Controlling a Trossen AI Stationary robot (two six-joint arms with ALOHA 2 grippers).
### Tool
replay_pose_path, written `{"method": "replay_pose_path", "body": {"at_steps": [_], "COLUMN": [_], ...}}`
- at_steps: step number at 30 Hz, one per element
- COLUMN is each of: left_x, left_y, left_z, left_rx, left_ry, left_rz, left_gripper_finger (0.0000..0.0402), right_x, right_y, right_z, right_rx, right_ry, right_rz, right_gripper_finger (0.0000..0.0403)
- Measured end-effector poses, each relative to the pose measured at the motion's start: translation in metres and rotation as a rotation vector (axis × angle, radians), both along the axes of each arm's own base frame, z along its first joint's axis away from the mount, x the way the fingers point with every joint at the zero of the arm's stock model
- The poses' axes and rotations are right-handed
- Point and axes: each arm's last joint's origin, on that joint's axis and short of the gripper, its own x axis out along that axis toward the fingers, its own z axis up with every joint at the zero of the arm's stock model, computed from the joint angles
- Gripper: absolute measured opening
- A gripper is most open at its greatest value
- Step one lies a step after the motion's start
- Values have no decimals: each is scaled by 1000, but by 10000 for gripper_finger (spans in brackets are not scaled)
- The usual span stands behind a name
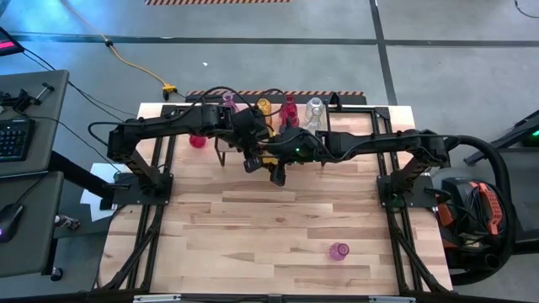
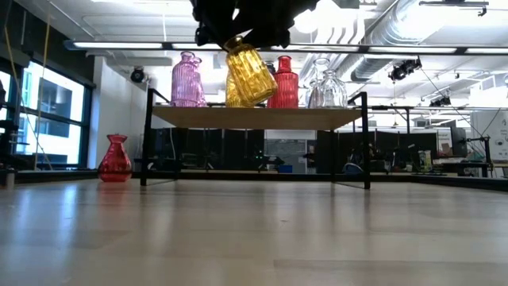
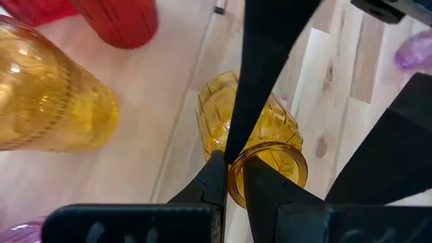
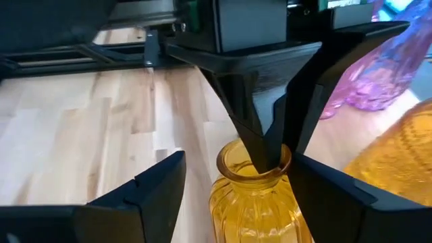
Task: Sort vases onto shelf
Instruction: Put the yellow vase on the shelf aligned with the other yellow vases
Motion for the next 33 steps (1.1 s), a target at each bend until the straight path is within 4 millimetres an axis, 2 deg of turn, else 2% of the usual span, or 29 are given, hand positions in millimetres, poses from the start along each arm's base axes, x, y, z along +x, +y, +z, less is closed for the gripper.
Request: {"method": "replay_pose_path", "body": {"at_steps": [8, 17, 33], "left_x": [-1, 1, 5], "left_y": [0, -2, -1], "left_z": [-1, 2, 4], "left_rx": [-4, -44, -41], "left_ry": [13, -22, -71], "left_rz": [2, -33, -34], "left_gripper_finger": [21, 21, 21], "right_x": [0, -6, -8], "right_y": [0, 11, 9], "right_z": [-1, 8, 5], "right_rx": [-26, -97, -37], "right_ry": [7, 7, 38], "right_rz": [-4, -6, 32], "right_gripper_finger": [256, 257, 254]}}
